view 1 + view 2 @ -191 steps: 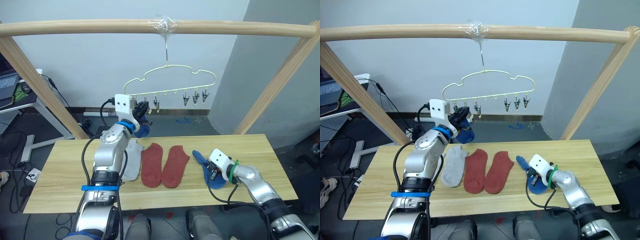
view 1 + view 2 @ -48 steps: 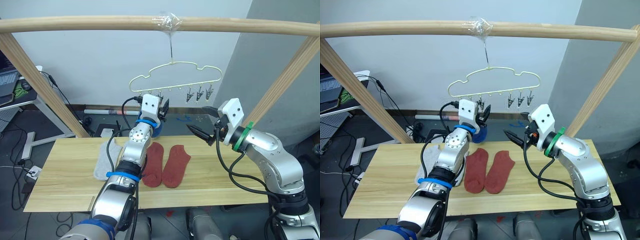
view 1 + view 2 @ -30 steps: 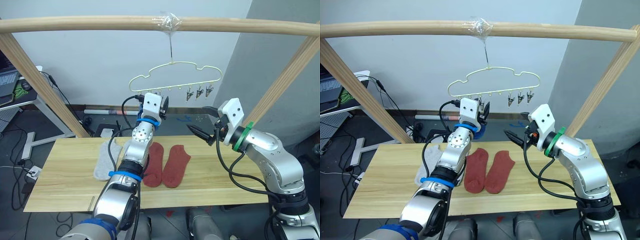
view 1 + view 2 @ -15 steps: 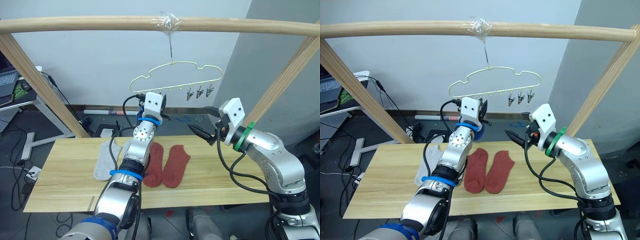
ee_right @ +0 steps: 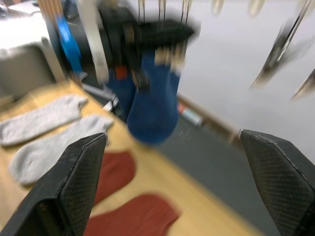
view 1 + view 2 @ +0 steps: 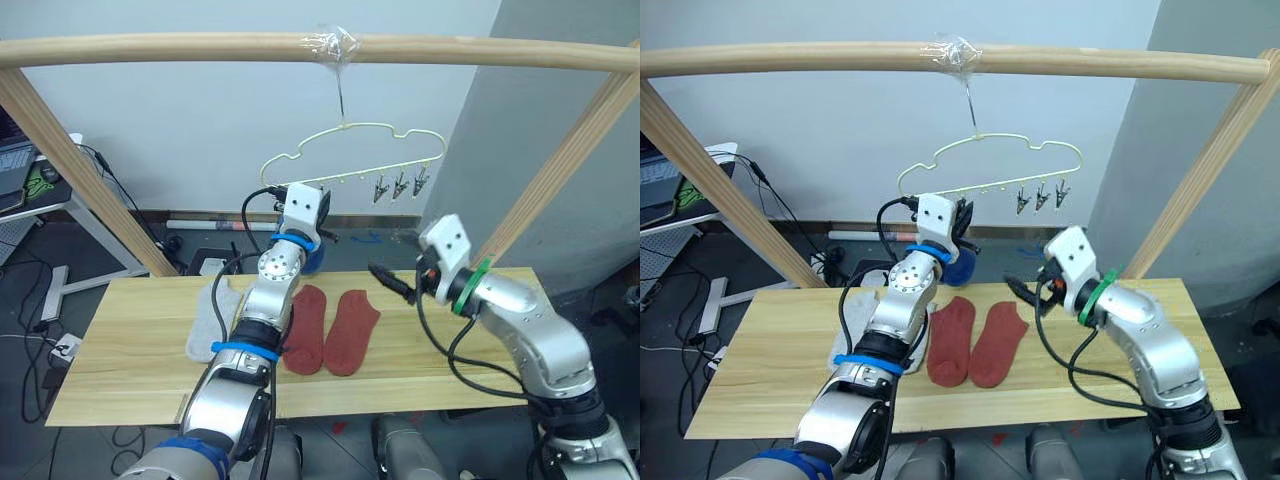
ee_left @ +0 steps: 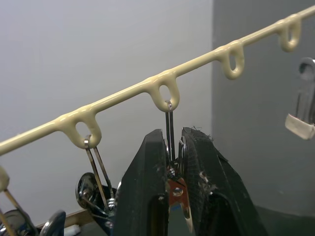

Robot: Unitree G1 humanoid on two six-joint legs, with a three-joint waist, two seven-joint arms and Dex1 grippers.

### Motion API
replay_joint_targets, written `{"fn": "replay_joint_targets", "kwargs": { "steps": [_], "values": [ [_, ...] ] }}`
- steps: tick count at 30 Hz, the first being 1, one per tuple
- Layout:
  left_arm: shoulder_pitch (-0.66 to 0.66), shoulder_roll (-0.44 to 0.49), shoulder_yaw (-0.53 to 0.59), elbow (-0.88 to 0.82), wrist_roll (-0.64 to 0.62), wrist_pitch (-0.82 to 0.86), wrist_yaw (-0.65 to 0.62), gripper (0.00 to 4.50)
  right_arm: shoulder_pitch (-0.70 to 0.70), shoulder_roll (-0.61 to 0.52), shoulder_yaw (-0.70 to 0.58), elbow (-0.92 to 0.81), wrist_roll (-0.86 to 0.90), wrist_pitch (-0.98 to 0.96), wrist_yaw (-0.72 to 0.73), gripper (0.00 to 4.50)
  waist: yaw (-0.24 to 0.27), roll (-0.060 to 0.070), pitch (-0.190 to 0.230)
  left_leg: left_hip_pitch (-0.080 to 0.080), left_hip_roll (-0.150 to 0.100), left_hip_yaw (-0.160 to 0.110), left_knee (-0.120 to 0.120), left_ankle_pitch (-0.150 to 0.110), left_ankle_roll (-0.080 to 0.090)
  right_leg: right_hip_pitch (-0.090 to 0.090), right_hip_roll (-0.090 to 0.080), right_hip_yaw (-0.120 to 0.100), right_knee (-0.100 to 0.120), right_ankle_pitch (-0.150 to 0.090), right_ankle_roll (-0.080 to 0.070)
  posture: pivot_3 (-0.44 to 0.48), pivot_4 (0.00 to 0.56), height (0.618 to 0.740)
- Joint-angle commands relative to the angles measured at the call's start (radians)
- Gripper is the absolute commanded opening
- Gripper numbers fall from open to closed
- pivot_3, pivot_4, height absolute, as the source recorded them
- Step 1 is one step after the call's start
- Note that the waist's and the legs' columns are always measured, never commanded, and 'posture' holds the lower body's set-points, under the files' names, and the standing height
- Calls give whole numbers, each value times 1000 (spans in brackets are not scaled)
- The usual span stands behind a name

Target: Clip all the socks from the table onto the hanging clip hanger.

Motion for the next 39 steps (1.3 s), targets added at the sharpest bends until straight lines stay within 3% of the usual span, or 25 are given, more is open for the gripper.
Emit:
{"fn": "replay_joint_targets", "kwargs": {
  "steps": [1, 6, 8, 13, 21, 29, 34, 39],
  "values": [
    [40, 30, 38, -134, -113, 157, -111, 191, -2, 25, 70, 106, -75, -75, -19, 4500, -3, 0, 0, 0, 0, 0, 0, 0, 0, 0, 0, 0, 0, 0, 0, -56, 147, 740],
    [67, 68, 93, -263, -236, 353, -177, 191, -51, 95, 146, 298, -148, -140, -25, 4500, -14, 0, 0, 2, 0, 0, 1, 2, 2, 1, 0, 0, 1, 1, 1, -27, 147, 740],
    [70, 83, 102, -303, -263, 409, -191, 191, -102, 140, 181, 471, -199, -182, -40, 4500, -17, 0, 0, 3, 0, -1, 1, 2, 3, 3, 0, 0, 1, 2, 2, -9, 145, 740],
    [75, 91, 95, -351, -262, 453, -183, 191, -196, 227, 198, 800, -268, -308, -59, 4500, -15, 0, 0, 7, 0, -1, 1, 2, 3, 7, 0, 0, 0, 2, 2, 18, 142, 740],
    [149, 103, 68, -411, -230, 465, -174, 191, -276, 270, 193, 1139, -347, -401, -77, 4500, -6, 0, 0, 8, 0, -1, 0, 2, 3, 8, 0, 0, -1, 2, 1, 55, 138, 740],
    [153, 113, 71, -411, -221, 470, -163, 191, -212, 208, 210, 1082, -395, -455, -4, 1786, 10, 1, -3, 17, 0, -1, 0, 2, 3, 15, 0, 0, 0, -1, -3, 62, 140, 740],
    [134, 113, 92, -397, -254, 508, -167, 191, -109, 69, 240, 930, -463, -615, 25, 30, 17, 5, -8, 16, 0, 0, 0, 2, 3, 15, 0, 0, -1, 0, -2, 49, 138, 740],
    [113, 101, 151, -412, -381, 671, -187, 191, -56, -27, 244, 734, -497, -723, 60, 30, 6, 5, -8, 15, 0, 0, 0, 2, 3, 14, 0, 1, -2, -1, -3, 29, 137, 740]
  ]
}}
